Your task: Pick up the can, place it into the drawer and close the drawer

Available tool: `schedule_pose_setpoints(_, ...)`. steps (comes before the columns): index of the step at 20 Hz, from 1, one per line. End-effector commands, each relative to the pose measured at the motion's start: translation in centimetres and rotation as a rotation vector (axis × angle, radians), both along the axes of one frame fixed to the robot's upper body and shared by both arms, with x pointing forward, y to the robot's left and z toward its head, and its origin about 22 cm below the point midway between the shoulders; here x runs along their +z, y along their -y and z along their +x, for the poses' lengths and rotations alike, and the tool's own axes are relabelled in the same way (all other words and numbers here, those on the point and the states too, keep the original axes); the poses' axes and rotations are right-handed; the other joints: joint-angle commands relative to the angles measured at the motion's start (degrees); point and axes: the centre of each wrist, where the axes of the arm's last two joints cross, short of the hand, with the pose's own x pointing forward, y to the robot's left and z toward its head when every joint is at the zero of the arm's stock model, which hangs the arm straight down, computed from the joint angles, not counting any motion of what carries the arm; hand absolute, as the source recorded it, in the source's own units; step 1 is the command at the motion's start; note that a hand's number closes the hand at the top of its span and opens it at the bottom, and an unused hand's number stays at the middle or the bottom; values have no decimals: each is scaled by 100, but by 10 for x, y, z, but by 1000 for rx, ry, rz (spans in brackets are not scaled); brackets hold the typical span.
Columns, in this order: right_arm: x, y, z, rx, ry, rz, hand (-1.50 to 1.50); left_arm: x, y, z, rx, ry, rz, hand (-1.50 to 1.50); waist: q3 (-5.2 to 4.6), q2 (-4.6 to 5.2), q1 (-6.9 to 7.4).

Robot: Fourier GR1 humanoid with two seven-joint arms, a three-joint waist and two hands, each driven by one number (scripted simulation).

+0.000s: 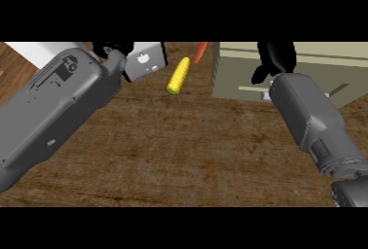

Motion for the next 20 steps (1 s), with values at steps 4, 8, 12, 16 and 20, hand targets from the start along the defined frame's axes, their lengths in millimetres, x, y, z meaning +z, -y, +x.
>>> schedule_pose_setpoints(4, 40, 1, 14, -17, 51, 25, -150, -7, -3, -11, -23, -10, 4, -150, -13, -12, 154)
schedule_pose_setpoints(8, 46, -18, 16, 131, -45, 193, -150, -8, -8, -10, -17, -24, 9, -150, 0, -12, 114)
schedule_pose_setpoints(12, 43, -27, 16, 149, -85, 490, -150, 3, -16, -9, -6, -7, -10, -150, 16, -6, 141)
schedule_pose_setpoints(16, 32, -28, 13, 178, -103, 690, -150, -3, -10, -16, -21, -24, -9, -150, 11, -42, 90)
schedule_pose_setpoints(20, 47, -8, 18, 195, -102, 708, -150, -6, -11, -24, -38, -28, -4, -150, -8, -45, 135)
